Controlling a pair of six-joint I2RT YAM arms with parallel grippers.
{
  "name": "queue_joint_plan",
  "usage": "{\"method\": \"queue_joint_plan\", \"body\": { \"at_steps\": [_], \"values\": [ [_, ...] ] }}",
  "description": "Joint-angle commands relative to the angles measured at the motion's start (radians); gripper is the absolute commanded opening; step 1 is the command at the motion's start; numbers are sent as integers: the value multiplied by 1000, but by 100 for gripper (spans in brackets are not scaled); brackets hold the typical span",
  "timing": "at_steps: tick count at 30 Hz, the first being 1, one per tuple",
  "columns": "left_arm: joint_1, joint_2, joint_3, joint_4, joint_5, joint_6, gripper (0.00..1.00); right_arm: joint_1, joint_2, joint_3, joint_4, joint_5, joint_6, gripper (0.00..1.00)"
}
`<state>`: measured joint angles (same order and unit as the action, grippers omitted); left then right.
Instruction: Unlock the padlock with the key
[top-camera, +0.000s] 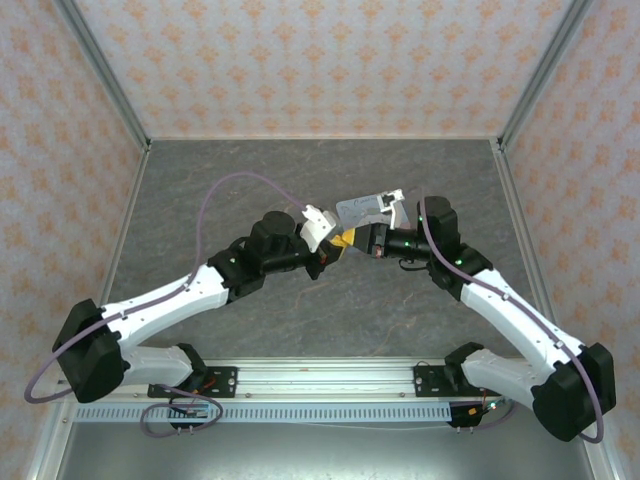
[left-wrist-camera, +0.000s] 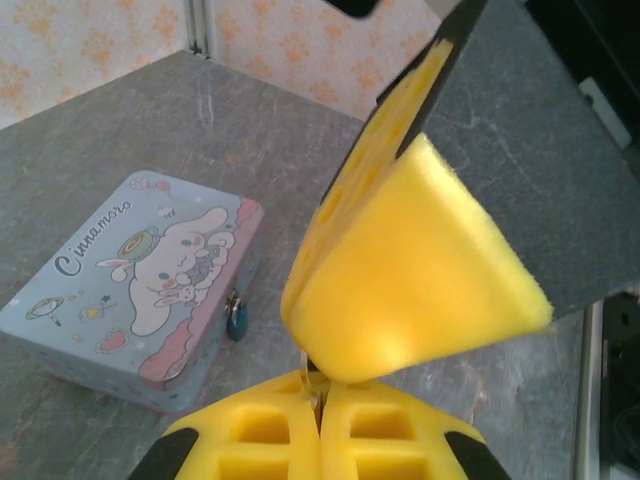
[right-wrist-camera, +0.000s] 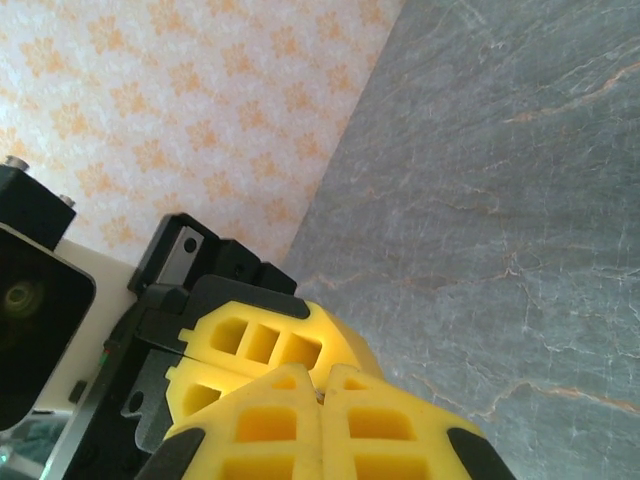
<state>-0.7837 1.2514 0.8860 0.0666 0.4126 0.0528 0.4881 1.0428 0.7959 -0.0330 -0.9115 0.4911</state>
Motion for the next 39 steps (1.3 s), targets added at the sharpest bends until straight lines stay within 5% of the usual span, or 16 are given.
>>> {"method": "queue_joint_plan", "body": {
  "at_steps": [1, 7, 12, 23, 39],
  "values": [
    [-5, -41, 41, -143, -21, 143, 0, -9, -6, 47, -80, -56, -122, 5],
    [-8, -60, 68, -254, -8, 288, 0, -15, -7, 102, -267, -87, -347, 31],
    [-9, -51, 122, -387, 6, 364, 0, -16, -28, 145, -412, -84, -627, 39],
    [-11, -34, 218, -597, 20, 473, 0, 4, -63, 50, -383, -170, -1140, 40],
    [-13, 12, 321, -758, 38, 563, 0, 87, 58, 132, -303, -130, -1259, 27]
  ]
}}
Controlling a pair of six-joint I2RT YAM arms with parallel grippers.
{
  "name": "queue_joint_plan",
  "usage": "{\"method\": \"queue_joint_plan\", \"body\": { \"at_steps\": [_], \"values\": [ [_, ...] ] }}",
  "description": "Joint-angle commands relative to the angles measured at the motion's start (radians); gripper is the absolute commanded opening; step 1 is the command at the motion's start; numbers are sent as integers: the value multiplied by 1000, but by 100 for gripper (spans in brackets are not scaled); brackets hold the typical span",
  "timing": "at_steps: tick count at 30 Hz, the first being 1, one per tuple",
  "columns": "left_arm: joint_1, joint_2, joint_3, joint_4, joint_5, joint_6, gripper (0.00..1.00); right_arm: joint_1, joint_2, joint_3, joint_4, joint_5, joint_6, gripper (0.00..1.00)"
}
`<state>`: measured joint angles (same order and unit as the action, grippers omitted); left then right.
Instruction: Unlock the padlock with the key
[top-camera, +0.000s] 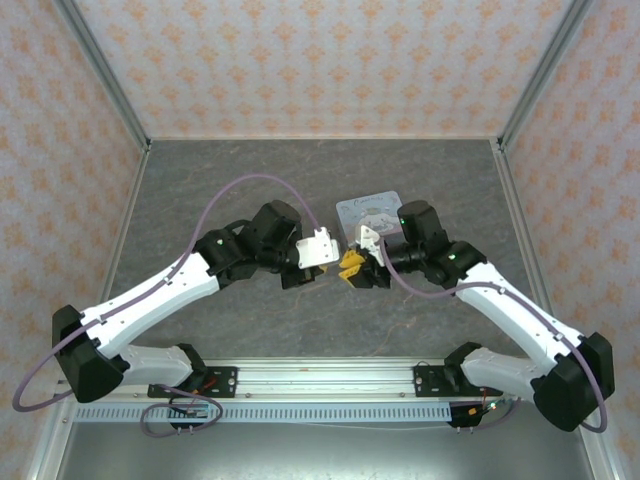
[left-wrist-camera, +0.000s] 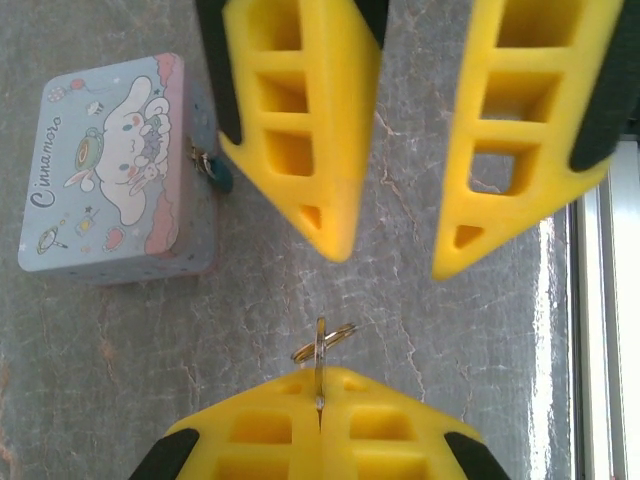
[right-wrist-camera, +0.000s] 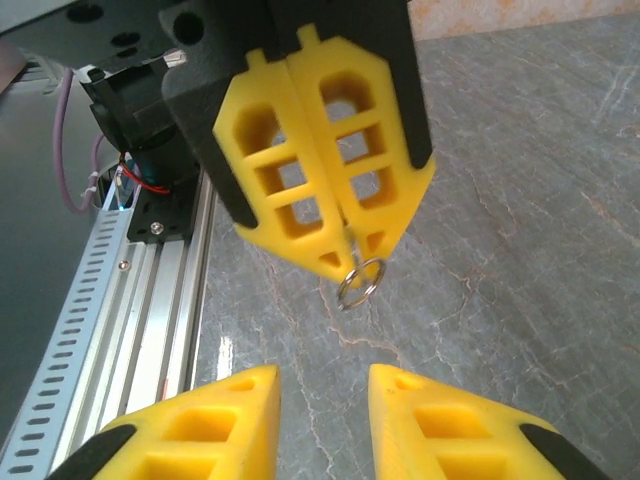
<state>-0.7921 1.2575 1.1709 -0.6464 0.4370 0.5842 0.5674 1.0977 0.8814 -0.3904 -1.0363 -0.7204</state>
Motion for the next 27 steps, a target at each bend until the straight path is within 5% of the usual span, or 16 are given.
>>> {"method": "queue_joint_plan", "body": {
  "at_steps": [1, 27],
  "values": [
    [-4, 5, 37, -45, 14, 32, 0, 9, 7, 51, 58, -6, -49, 26],
    [-5, 8, 38, -39, 11, 28, 0, 57, 80, 39, 140, -59, 46, 25]
  ]
}}
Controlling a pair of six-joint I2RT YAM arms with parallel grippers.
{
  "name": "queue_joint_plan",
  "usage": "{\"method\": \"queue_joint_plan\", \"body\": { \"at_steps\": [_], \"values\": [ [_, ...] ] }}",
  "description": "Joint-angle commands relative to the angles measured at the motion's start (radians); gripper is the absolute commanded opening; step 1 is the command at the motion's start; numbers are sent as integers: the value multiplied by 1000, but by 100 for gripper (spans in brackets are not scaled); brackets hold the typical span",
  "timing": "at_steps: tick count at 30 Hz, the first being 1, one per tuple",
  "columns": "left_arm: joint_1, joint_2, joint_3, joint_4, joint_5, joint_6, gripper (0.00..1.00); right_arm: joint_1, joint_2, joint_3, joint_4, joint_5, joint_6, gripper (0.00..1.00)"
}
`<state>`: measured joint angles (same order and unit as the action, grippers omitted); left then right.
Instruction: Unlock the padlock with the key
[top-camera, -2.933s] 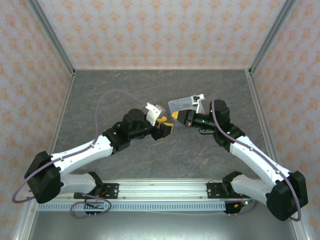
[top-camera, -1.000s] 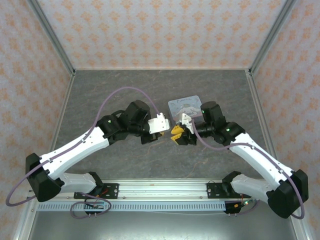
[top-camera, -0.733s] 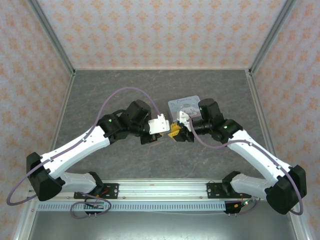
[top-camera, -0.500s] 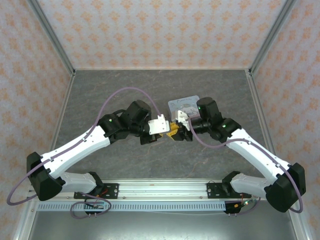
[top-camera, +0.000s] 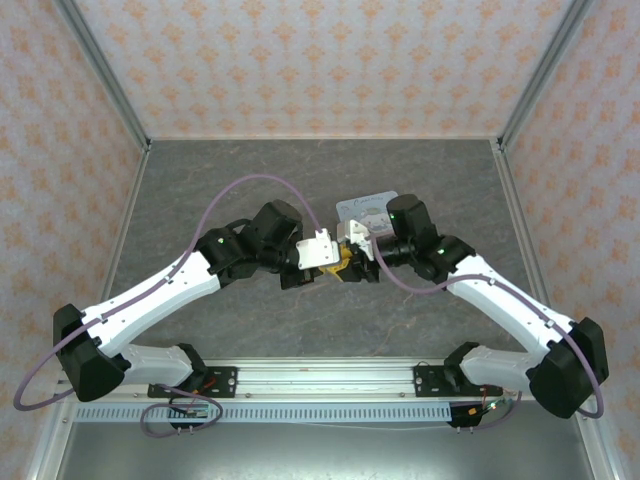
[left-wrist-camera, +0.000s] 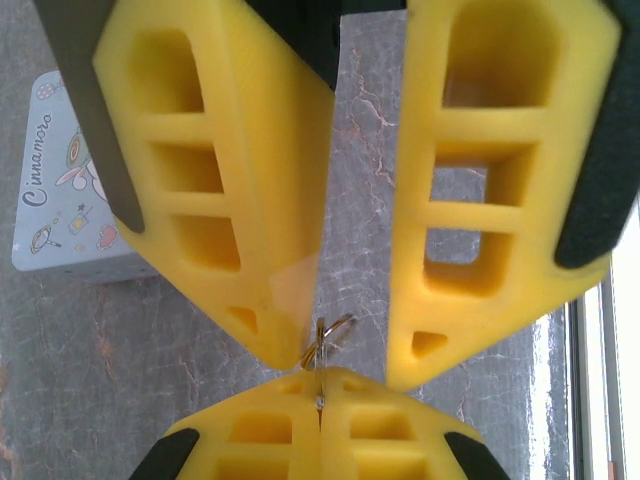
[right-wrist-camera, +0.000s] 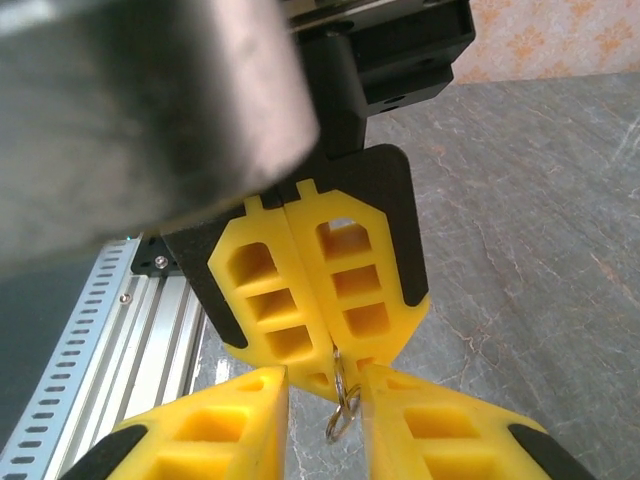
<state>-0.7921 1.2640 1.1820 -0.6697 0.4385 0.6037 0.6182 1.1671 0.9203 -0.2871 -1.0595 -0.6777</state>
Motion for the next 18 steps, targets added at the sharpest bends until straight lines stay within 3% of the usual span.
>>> {"method": "queue_joint_plan", "body": {
  "at_steps": [1, 18],
  "values": [
    [-6, 2, 27, -15, 10, 8, 0, 6, 11, -1, 36, -34, 6, 24],
    [-4, 9, 35, -28, 0, 13, 0, 6, 5, -4, -51, 28, -32, 0]
  ]
}}
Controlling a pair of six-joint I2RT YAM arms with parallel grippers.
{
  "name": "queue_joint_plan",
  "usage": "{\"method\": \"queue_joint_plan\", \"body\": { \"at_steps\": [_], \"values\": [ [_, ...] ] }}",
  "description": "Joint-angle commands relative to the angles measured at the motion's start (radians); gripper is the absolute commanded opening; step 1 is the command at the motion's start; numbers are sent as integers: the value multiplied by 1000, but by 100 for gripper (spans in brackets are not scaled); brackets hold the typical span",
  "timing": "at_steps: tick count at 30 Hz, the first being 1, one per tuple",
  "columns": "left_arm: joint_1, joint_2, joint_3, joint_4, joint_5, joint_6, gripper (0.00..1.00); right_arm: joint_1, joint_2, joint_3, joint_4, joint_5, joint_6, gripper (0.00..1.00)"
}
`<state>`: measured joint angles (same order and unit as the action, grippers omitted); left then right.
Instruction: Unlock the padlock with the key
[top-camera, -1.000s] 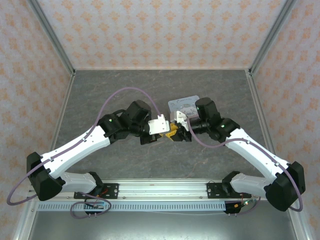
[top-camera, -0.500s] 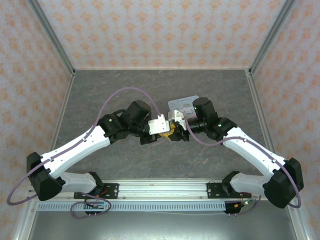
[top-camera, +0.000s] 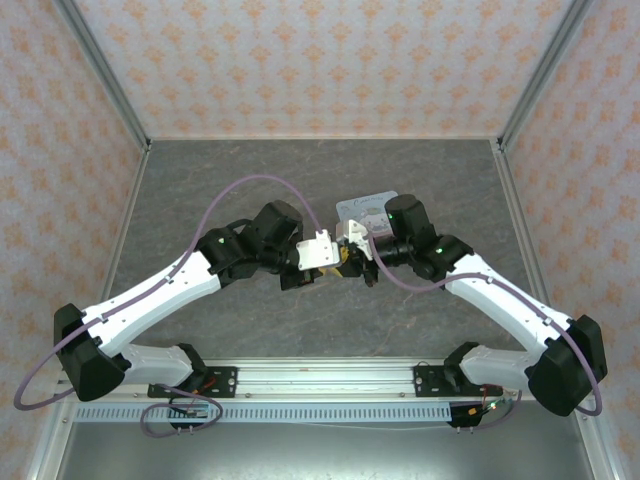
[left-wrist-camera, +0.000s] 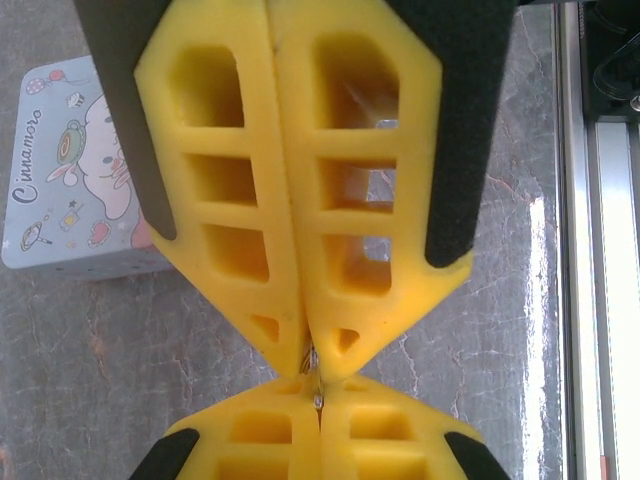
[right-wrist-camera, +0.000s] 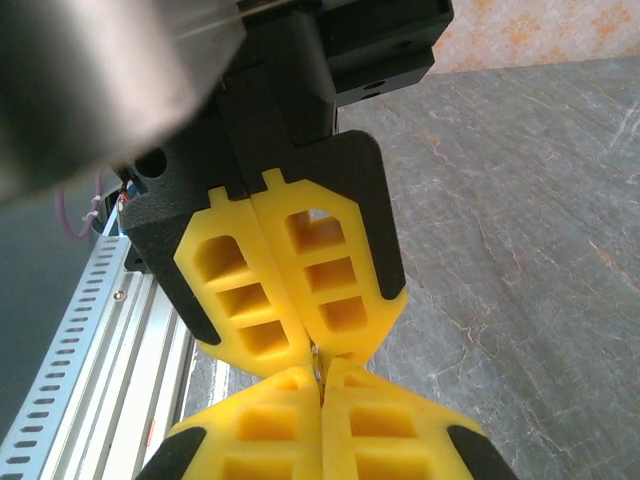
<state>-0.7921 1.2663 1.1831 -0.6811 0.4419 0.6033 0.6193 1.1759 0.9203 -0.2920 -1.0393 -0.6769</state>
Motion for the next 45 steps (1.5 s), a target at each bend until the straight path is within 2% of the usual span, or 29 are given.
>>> {"method": "queue_joint_plan", "body": {
  "at_steps": [1, 7, 10, 12, 18, 23, 25, 27, 30, 34, 40, 45],
  "values": [
    [-5, 7, 34, -18, -6, 13, 0, 5, -4, -3, -52, 12, -38, 0],
    [-5, -5, 32, -2, -32, 3, 2, 5, -10, -6, -55, 39, -18, 0],
    [-5, -26, 27, 9, -39, -6, 17, 5, -42, -48, 19, 76, 59, 0],
    [-5, -44, 17, 19, -42, -12, 24, 4, -76, -89, 75, 118, 116, 0],
    [-1, -125, -56, 107, -86, -110, 45, -85, -203, -239, 300, 184, 393, 0],
    [13, -217, -227, 416, -226, -383, 64, -157, -291, -377, 542, 278, 690, 0],
    [15, -245, -306, 558, -348, -561, 73, -169, -313, -429, 640, 333, 819, 0],
    [21, -243, -336, 609, -462, -736, 79, -171, -329, -465, 717, 366, 921, 0],
    [57, -175, -306, 576, -511, -974, 83, -170, -356, -495, 760, 404, 1041, 0],
    [98, -3, -223, 542, -467, -1172, 83, -167, -395, -503, 734, 434, 1178, 0],
    [116, 285, -50, 547, -311, -1322, 82, -167, -453, -502, 639, 463, 1356, 0],
    [123, 474, 80, 538, -267, -1385, 81, -166, -459, -503, 616, 461, 1429, 0]
  ]
}}
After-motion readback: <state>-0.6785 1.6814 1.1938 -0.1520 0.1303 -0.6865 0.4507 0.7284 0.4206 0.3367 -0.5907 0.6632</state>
